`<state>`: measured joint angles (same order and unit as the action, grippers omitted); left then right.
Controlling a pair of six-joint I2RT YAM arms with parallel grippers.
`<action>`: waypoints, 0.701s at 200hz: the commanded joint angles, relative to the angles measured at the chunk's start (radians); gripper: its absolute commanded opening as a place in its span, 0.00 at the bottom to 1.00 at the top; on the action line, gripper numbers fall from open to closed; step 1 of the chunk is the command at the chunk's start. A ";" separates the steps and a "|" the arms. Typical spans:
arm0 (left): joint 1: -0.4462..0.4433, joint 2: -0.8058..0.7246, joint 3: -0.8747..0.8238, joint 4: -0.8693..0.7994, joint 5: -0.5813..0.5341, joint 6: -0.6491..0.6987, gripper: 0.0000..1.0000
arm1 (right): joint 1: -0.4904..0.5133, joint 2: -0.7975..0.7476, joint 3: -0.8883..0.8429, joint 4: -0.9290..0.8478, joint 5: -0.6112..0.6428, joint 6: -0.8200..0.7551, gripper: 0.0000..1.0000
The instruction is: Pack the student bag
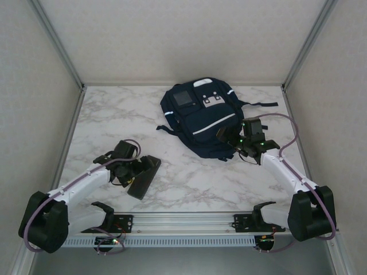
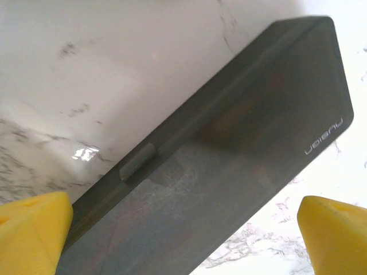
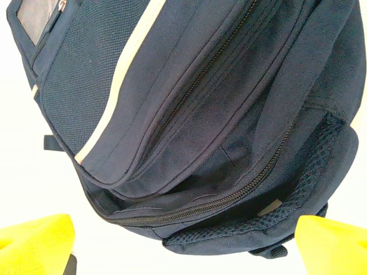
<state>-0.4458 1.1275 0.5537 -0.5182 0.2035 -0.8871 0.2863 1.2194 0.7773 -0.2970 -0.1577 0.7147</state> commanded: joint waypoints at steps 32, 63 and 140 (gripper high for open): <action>-0.091 0.185 0.172 -0.120 -0.082 0.200 1.00 | 0.007 -0.003 -0.018 0.028 0.019 0.037 0.99; -0.193 0.317 0.261 -0.152 -0.097 0.322 1.00 | 0.007 -0.010 -0.023 0.020 0.022 0.039 0.99; -0.220 0.495 0.322 -0.203 -0.140 0.411 0.98 | 0.007 -0.011 -0.017 0.000 0.046 0.037 0.99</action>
<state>-0.6559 1.5711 0.8505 -0.6594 0.1177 -0.5400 0.2863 1.2194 0.7624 -0.2840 -0.1368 0.7460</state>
